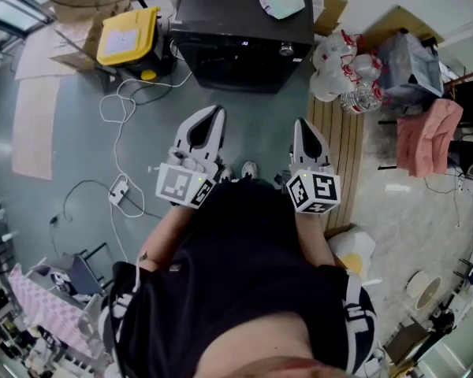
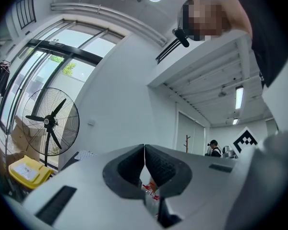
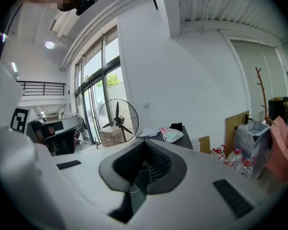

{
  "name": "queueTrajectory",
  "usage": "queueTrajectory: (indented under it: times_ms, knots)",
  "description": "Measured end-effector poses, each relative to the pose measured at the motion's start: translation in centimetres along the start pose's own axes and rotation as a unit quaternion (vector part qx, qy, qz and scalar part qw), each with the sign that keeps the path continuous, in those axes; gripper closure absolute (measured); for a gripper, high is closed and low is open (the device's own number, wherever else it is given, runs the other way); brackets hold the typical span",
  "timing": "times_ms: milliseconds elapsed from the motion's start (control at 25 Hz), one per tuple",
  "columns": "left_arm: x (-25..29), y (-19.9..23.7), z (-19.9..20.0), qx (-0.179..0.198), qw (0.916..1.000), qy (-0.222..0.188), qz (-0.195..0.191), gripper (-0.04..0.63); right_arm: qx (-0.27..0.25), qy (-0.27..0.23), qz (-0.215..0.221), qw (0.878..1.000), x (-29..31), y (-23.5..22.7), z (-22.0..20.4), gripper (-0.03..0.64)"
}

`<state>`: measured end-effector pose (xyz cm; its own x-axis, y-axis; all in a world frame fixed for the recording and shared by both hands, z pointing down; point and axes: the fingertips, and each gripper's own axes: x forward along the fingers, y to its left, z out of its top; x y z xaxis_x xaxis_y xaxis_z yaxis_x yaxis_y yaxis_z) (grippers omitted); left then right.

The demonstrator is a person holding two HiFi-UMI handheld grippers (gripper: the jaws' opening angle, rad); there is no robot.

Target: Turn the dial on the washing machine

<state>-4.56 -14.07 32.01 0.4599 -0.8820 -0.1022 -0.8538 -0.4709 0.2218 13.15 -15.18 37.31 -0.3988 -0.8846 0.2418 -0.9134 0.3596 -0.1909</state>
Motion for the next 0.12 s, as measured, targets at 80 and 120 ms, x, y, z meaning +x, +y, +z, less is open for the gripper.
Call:
queueTrajectory:
  times_ms: [80,120]
  knots:
    - [0.13,-0.21,-0.04,0.0,1.0,0.0,0.0,0.572,0.001,-0.002,-0.002,1.0,-0.12,-0.36,0.12,0.592]
    - [0.19,-0.33,-0.05,0.0,1.0,0.0,-0.001,0.572,0.002,-0.002,-0.003,1.0,-0.19,-0.55,0.19,0.592]
